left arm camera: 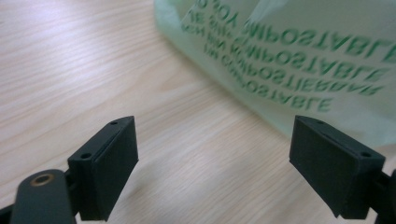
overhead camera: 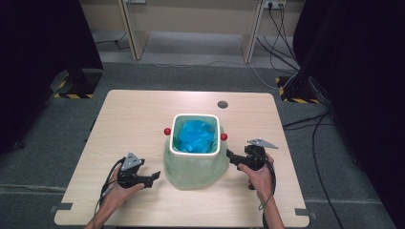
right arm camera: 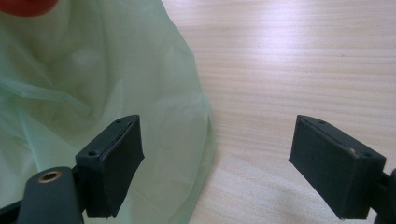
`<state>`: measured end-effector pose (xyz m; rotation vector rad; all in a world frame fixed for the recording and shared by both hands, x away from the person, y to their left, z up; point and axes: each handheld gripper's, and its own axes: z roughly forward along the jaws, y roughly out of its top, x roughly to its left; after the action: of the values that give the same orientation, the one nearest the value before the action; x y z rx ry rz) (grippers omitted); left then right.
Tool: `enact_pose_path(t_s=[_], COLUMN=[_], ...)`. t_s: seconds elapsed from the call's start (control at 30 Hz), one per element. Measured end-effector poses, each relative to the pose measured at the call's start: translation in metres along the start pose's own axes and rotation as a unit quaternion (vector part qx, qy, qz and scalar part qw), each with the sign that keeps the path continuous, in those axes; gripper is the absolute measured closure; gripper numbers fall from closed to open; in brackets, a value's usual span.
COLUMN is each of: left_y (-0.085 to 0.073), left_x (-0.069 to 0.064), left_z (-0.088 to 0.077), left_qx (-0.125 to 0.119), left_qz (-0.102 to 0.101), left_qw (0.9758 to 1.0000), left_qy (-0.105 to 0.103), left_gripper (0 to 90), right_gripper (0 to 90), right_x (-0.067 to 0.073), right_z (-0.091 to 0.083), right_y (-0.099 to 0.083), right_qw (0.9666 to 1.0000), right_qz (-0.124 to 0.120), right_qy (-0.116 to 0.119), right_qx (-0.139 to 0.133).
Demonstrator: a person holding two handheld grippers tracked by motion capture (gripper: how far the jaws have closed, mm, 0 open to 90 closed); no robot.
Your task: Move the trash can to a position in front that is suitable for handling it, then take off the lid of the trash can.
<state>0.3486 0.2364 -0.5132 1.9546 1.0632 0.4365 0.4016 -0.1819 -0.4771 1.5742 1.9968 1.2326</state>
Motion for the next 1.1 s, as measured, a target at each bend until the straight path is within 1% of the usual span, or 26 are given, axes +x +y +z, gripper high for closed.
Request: enact_pose_path(t_s=[0.03, 0.07, 0.1, 0.13, 0.2, 0.23, 0.4, 0.43, 0.53, 0.6, 0.63, 0.7, 0.8, 0.87, 0.97, 1.1], left_y=[-0.002, -0.003, -0.005, -0.005, -0.005, -0.006, -0.007, -0.008, -0.009, -0.01, -0.01, -0.01, -0.01, -0.01, -0.01, -0.01], left_x=[0.001, 0.002, 0.003, 0.003, 0.004, 0.004, 0.005, 0.005, 0.005, 0.004, 0.002, 0.0, -0.001, -0.001, -0.001, -0.001], left_z=[0.0, 0.0, 0.0, 0.0, 0.0, 0.0, 0.0, -0.001, 0.0, 0.001, 0.002, 0.002, 0.002, 0.003, 0.003, 0.003], left_qx=[0.005, 0.009, 0.011, 0.011, 0.011, 0.012, 0.015, 0.017, 0.022, 0.036, 0.044, 0.049, 0.051, 0.053, 0.053, 0.054], left_qz=[0.002, 0.004, 0.0, 0.0, -0.007, -0.009, -0.007, -0.004, 0.0, 0.003, 0.007, 0.019, 0.025, 0.033, 0.033, 0.033], left_qw=[1.0, 0.9999, 0.9999, 0.9999, 0.9999, 0.9999, 0.9999, 0.9998, 0.9997, 0.9993, 0.999, 0.9986, 0.9983, 0.998, 0.998, 0.9979], left_qy=[0.006, 0.007, 0.003, 0.003, 0.003, 0.003, 0.004, 0.006, 0.008, 0.007, 0.006, 0.008, 0.01, 0.011, 0.011, 0.011], left_gripper=[14.9, 14.9, 14.9, 14.9, 14.9, 14.9, 14.9, 14.9, 14.9, 14.9, 14.9, 14.7, 14.7, 14.5, 13.9, 13.5], right_gripper=[17.3, 17.2, 17.3, 17.2, 17.2, 17.3, 17.3, 17.3, 17.3, 17.4, 17.4, 17.4, 17.4, 17.6, 17.8, 18.8], right_x=[0.0, 0.0, -0.001, -0.001, -0.002, -0.004, -0.009, -0.01, -0.011, -0.011, -0.011, -0.01, -0.01, -0.01, -0.01, -0.006], right_z=[0.0, 0.0, -0.001, -0.002, -0.003, -0.004, -0.005, -0.006, -0.007, -0.009, -0.01, -0.014, -0.018, -0.02, -0.024, -0.031], right_y=[0.0, 0.001, 0.003, 0.004, 0.005, 0.005, 0.005, 0.005, 0.006, 0.007, 0.007, 0.009, 0.011, 0.014, 0.019, 0.03], right_qw=[1.0, 1.0, 1.0, 1.0, 1.0, 1.0, 0.9999, 0.9999, 0.9998, 0.9998, 0.9998, 0.9997, 0.9997, 0.9996, 0.9994, 0.999], right_qz=[0.0, 0.0, -0.002, -0.002, 0.0, 0.005, 0.007, 0.012, 0.016, 0.014, 0.011, 0.011, 0.013, 0.011, 0.013, 0.012], right_qy=[0.0, 0.0, -0.001, -0.002, -0.002, -0.003, -0.009, -0.008, -0.01, -0.012, -0.012, -0.014, -0.014, -0.014, -0.014, -0.007], right_qx=[0.0, -0.001, -0.003, -0.005, -0.006, -0.007, -0.004, -0.005, -0.007, -0.009, -0.01, -0.014, -0.017, -0.022, -0.029, -0.043])
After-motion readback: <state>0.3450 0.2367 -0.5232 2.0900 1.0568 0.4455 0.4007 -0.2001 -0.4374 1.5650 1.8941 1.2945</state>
